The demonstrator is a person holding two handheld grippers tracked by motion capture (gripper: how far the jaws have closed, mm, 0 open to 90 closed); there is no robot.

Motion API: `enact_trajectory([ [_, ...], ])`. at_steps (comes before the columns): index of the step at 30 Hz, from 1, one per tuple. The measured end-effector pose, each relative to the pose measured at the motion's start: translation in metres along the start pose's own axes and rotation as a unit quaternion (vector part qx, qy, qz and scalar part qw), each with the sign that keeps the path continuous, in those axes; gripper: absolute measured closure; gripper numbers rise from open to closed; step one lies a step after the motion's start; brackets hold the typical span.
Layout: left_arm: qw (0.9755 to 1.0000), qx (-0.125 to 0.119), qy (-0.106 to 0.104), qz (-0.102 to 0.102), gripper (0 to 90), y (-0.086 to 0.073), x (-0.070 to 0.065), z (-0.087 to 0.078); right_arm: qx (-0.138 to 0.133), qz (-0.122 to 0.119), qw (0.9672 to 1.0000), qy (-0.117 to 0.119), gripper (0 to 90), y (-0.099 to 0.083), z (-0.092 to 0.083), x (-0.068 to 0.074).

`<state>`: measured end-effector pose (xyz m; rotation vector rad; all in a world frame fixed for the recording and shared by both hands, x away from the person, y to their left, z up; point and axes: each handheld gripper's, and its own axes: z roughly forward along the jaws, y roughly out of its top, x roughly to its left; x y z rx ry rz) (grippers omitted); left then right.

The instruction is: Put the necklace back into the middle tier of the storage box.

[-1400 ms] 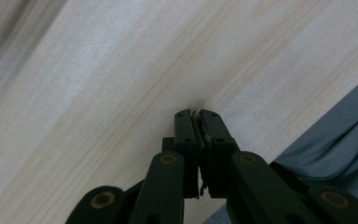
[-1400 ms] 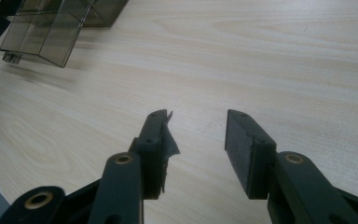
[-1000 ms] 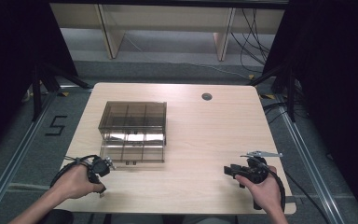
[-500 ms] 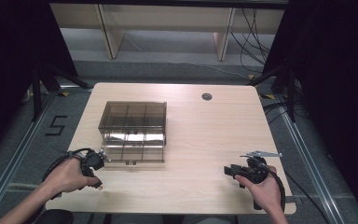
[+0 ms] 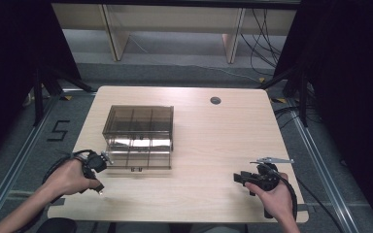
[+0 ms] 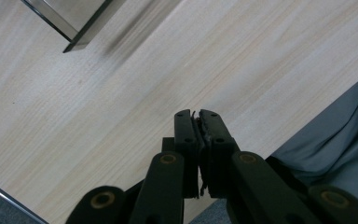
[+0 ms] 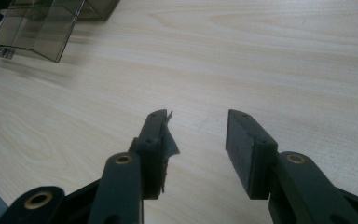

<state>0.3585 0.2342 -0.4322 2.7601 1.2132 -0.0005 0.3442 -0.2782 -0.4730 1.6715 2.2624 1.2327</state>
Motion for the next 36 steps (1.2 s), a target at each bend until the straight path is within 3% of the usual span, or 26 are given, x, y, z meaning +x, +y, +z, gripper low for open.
enact_trajectory([
  [19,0.9999,0.002,0.006,-0.012,85.9,0.006,0.01,-0.01,0.001,0.002,1.0,0.0,59.3,0.0,0.001,0.0],
  [20,0.9999,0.006,0.007,-0.004,85.9,0.006,0.012,-0.011,0.001,0.001,1.0,-0.001,59.3,0.0,0.001,0.0],
  [22,0.9999,-0.001,0.007,-0.013,85.9,0.007,0.012,-0.011,0.002,0.001,1.0,0.0,59.3,0.0,0.001,0.0],
  [24,0.9999,0.008,0.008,-0.005,85.9,0.008,0.015,-0.014,0.001,0.002,1.0,0.0,59.3,0.0,0.002,0.0],
  [25,0.9997,0.005,0.003,-0.022,85.9,0.007,0.013,-0.014,0.001,0.002,1.0,0.0,59.3,0.0,0.002,0.0],
  [26,0.9998,-0.001,0.005,-0.018,85.9,0.008,0.014,-0.013,0.001,0.002,1.0,0.0,59.3,0.0,0.002,0.0],
  [27,0.9999,0.008,0.006,-0.008,85.9,0.008,0.016,-0.015,0.002,0.001,1.0,0.0,59.2,-0.001,0.002,0.0],
  [31,0.9999,0.007,0.006,-0.005,85.9,0.01,0.016,-0.015,0.006,0.0,1.0,0.0,59.1,-0.001,0.003,0.0],
  [33,0.9998,0.002,0.005,-0.019,85.9,0.01,0.015,-0.016,0.005,0.002,1.0,-0.005,59.1,-0.001,0.003,0.001],
  [34,0.9999,0.003,0.006,-0.015,85.9,0.01,0.015,-0.016,0.004,0.001,1.0,-0.004,59.1,-0.001,0.003,0.001],
  [35,0.9995,0.005,0.001,-0.03,85.9,0.01,0.014,-0.017,0.004,0.001,1.0,-0.005,59.1,-0.001,0.003,0.001],
  [36,0.9999,0.006,0.006,-0.01,85.9,0.011,0.018,-0.019,0.005,0.0,1.0,0.001,59.1,-0.001,0.002,0.0],
])
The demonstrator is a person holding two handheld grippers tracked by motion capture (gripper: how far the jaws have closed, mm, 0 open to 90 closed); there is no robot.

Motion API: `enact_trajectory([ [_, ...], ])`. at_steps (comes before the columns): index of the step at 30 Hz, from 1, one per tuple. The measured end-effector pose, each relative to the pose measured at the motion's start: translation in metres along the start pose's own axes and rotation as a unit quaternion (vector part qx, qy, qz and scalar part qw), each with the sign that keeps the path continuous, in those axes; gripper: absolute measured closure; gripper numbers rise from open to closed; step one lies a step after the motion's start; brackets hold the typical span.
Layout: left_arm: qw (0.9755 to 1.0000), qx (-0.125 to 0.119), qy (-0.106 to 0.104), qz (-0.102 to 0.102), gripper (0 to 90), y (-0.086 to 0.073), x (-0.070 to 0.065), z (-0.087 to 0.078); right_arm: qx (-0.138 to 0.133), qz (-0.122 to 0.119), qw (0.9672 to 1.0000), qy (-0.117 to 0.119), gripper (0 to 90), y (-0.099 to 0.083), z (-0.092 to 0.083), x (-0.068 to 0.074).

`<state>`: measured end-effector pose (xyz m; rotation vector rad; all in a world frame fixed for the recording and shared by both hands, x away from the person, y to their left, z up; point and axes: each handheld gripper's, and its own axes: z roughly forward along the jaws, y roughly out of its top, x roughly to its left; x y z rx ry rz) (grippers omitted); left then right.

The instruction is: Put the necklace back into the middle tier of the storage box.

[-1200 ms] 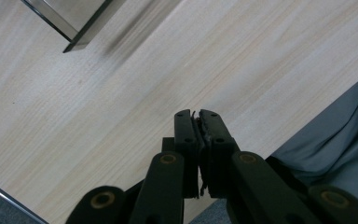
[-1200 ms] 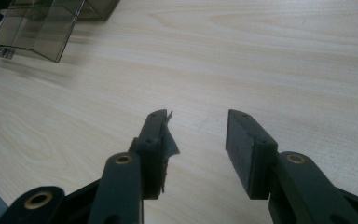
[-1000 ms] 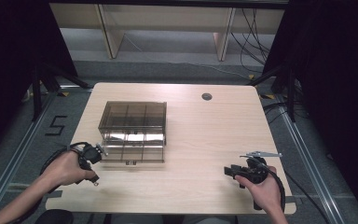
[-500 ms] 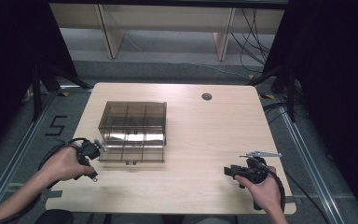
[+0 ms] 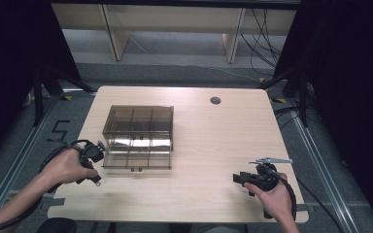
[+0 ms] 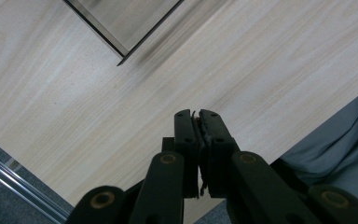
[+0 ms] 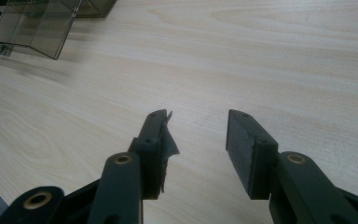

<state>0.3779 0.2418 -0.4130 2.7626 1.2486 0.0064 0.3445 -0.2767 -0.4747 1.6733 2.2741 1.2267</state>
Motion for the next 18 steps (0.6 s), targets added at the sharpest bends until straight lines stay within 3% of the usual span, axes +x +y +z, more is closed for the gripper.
enact_trajectory([
  [1,0.9998,-0.008,-0.005,-0.019,85.9,0.0,-0.001,-0.001,0.003,0.004,1.0,-0.004,59.1,0.0,0.0,0.0],
  [4,0.9998,-0.017,0.001,-0.012,85.9,0.002,0.004,-0.004,0.002,0.003,1.0,-0.005,58.9,0.0,0.0,0.0],
  [5,0.9994,-0.016,-0.004,-0.03,85.9,0.002,0.002,-0.004,0.003,0.004,1.0,-0.005,58.9,0.0,0.0,0.0],
  [7,0.9998,-0.016,0.002,-0.01,85.9,0.004,0.006,-0.006,0.002,0.004,1.0,-0.003,58.9,0.0,0.0,0.0],
  [13,0.9998,-0.016,0.005,-0.011,85.9,0.007,0.008,-0.011,0.003,0.005,1.0,-0.004,58.8,0.0,0.0,0.0],
  [14,0.9995,-0.02,0.002,-0.024,85.9,0.007,0.007,-0.011,0.003,0.005,1.0,-0.003,58.8,0.0,0.0,0.0],
  [15,0.9998,-0.009,0.001,-0.02,85.9,0.007,0.008,-0.013,0.0,0.001,1.0,-0.001,58.8,0.0,0.0,0.0],
  [18,0.9996,-0.01,0.002,-0.025,85.9,0.008,0.009,-0.015,0.001,0.001,1.0,-0.002,58.8,0.0,0.001,0.0],
])
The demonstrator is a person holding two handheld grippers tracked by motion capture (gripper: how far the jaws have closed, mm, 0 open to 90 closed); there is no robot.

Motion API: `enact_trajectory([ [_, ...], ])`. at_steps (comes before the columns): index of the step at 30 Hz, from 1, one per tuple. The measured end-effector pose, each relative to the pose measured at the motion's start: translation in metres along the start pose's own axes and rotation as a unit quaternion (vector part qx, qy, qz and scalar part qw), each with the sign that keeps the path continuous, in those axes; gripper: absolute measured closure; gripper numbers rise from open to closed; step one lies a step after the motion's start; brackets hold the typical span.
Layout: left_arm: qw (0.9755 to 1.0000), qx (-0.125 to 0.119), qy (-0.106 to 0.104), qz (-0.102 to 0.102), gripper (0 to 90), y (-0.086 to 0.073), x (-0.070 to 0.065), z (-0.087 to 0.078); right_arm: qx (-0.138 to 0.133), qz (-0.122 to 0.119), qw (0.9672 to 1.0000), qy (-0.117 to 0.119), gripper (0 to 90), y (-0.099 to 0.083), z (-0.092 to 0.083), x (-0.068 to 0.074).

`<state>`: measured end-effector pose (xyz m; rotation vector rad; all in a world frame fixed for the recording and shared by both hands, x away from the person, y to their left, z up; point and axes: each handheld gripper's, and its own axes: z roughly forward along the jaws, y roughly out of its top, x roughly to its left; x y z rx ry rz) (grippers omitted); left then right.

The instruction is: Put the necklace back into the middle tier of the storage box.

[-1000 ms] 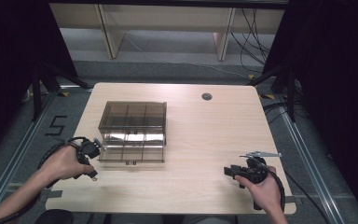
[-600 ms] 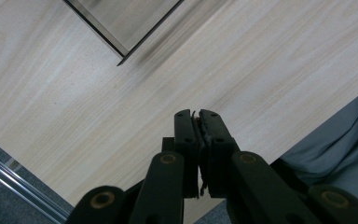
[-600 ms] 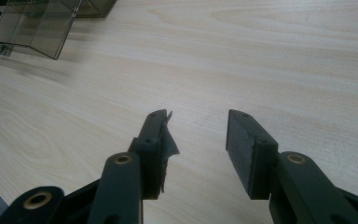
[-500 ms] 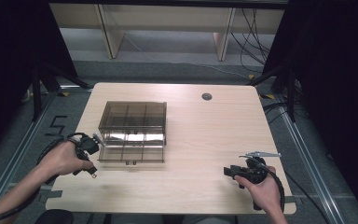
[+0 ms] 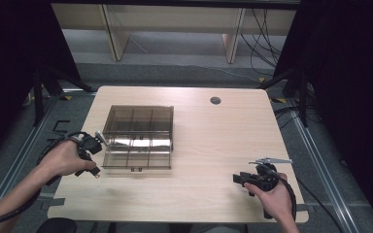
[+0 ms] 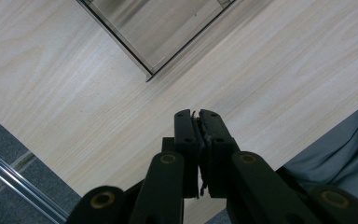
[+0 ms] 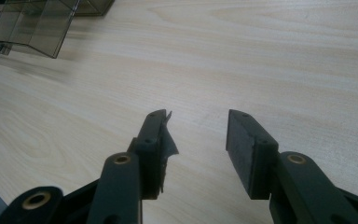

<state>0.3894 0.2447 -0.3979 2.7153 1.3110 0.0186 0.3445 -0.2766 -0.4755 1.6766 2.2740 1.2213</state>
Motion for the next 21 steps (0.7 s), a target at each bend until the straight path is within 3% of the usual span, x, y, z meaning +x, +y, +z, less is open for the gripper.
enact_trajectory([
  [1,0.9999,-0.01,0.005,0.009,85.9,0.001,0.002,0.0,0.0,0.001,1.0,-0.001,58.8,0.0,0.0,0.0],
  [3,0.9998,-0.013,0.007,0.008,85.9,0.002,0.003,-0.002,0.0,0.001,1.0,0.0,58.8,0.0,0.0,0.0],
  [5,0.9999,-0.006,0.007,0.009,85.9,0.003,0.004,-0.004,0.002,0.004,1.0,-0.006,58.7,0.0,0.0,0.0],
  [7,0.9999,-0.009,0.004,-0.004,85.9,0.004,0.003,-0.004,0.002,0.0,1.0,-0.007,58.7,0.0,0.0,0.0],
  [8,0.9999,-0.007,0.007,0.006,85.9,0.005,0.005,-0.005,0.001,0.0,1.0,-0.007,58.7,0.0,0.0,0.0],
  [13,0.9999,-0.008,0.003,-0.007,85.9,0.008,0.007,-0.007,0.002,0.003,1.0,-0.006,58.6,0.0,0.0,0.0],
  [15,0.9999,-0.008,0.008,0.006,85.9,0.009,0.01,-0.009,0.004,0.003,1.0,-0.008,58.6,0.0,0.0,0.0],
  [16,0.9999,-0.008,0.003,-0.008,85.9,0.009,0.009,-0.009,0.004,0.003,1.0,-0.008,58.6,0.0,0.0,0.0],
  [21,0.9999,-0.011,0.009,-0.003,85.9,0.012,0.012,-0.012,0.003,0.0,1.0,-0.006,58.6,0.0,0.001,0.0],
])
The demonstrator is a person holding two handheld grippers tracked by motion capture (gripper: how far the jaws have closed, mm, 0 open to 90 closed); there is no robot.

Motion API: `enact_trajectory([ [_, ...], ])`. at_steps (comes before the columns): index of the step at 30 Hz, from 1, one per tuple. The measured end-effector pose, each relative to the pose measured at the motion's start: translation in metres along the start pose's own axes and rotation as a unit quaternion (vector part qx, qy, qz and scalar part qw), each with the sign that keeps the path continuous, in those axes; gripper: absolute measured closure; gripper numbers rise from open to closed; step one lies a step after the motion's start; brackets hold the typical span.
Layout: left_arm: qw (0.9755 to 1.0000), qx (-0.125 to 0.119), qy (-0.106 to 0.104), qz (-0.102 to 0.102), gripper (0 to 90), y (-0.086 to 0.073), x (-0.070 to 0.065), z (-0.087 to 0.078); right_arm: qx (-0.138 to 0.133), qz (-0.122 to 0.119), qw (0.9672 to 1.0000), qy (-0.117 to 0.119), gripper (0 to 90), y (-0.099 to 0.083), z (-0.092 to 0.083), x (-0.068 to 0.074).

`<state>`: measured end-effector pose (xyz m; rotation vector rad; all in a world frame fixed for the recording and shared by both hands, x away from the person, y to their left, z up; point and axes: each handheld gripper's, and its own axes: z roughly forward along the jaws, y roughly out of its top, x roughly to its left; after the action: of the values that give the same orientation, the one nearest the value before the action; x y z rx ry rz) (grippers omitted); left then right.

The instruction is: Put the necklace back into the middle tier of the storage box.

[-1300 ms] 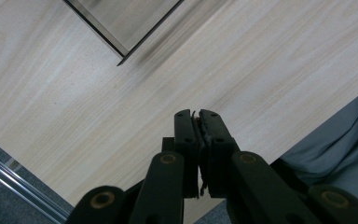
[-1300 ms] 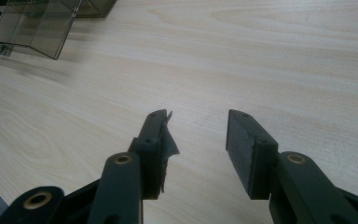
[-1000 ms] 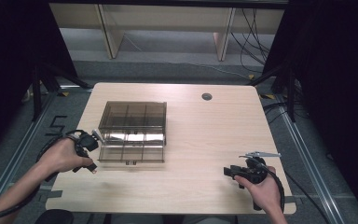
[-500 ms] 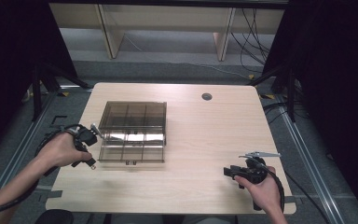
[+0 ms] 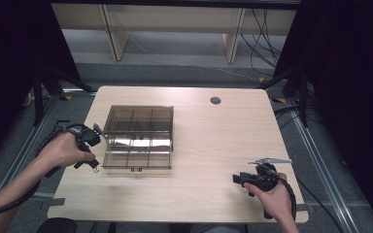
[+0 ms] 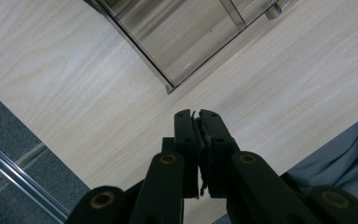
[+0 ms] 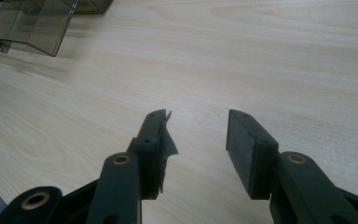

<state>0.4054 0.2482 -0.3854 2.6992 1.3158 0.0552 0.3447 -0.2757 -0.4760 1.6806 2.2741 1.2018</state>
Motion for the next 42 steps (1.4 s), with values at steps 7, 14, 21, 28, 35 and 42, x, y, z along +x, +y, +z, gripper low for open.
enact_trajectory([
  [7,0.9999,0.003,-0.004,-0.01,85.9,0.005,0.001,-0.001,0.009,-0.002,0.9999,-0.008,58.5,0.001,0.0,0.0],
  [14,1.0,0.001,0.0,0.002,85.9,0.011,0.003,-0.003,0.003,0.004,1.0,0.003,58.5,0.0,0.0,0.0],
  [21,1.0,0.002,-0.001,-0.001,85.9,0.016,0.006,-0.002,0.003,0.004,1.0,0.005,58.5,0.0,0.0,0.0],
  [28,1.0,0.003,-0.007,0.0,85.8,0.022,0.008,0.0,0.011,-0.002,0.9999,-0.009,58.4,0.0,0.001,0.0],
  [35,0.9999,0.004,-0.009,-0.007,85.8,0.029,0.006,0.003,0.003,0.004,1.0,0.004,58.3,0.0,0.001,0.0],
  [42,1.0,0.003,-0.002,0.005,85.7,0.033,0.008,0.005,0.002,0.004,1.0,0.004,58.3,0.0,0.001,-0.001],
])
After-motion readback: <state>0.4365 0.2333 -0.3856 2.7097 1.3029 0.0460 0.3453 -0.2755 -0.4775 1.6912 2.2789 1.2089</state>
